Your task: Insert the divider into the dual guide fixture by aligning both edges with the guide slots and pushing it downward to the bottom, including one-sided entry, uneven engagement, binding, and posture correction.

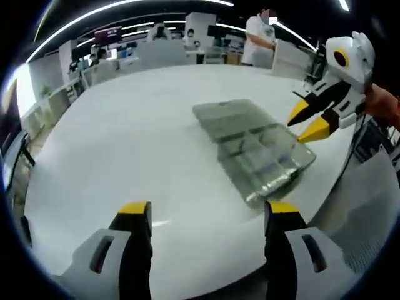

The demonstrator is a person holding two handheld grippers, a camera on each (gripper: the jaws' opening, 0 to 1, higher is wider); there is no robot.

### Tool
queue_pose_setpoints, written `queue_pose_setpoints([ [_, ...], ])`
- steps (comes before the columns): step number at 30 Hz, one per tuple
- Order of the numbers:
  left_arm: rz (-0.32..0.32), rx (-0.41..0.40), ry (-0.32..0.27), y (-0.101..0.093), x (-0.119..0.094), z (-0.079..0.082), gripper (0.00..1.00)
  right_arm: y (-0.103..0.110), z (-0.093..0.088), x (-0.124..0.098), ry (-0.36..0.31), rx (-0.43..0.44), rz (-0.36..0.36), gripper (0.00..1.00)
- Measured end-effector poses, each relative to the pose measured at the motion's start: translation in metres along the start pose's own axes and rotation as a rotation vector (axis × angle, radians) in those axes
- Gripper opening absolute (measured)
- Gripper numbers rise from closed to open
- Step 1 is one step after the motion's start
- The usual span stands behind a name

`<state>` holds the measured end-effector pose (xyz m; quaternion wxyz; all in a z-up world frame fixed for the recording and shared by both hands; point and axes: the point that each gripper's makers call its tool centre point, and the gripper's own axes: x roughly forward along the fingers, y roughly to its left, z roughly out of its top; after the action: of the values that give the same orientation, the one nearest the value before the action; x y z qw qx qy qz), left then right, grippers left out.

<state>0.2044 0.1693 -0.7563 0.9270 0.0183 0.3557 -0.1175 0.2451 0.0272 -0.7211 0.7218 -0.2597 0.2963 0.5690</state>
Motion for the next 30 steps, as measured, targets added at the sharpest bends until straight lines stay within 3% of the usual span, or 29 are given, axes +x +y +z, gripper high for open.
queue_pose_setpoints([
  [7,0.052,-0.018,0.047,0.016,0.003,-0.007,0.69,0.003,0.005,-0.004,-0.039,0.017,-0.016,0.14],
  [20,0.074,-0.016,0.108,0.025,0.013,-0.019,0.68,0.012,0.003,-0.007,-0.057,0.044,-0.005,0.15],
  [30,0.082,-0.021,0.127,0.031,0.018,-0.017,0.65,0.012,-0.002,-0.010,-0.074,0.091,-0.020,0.14],
])
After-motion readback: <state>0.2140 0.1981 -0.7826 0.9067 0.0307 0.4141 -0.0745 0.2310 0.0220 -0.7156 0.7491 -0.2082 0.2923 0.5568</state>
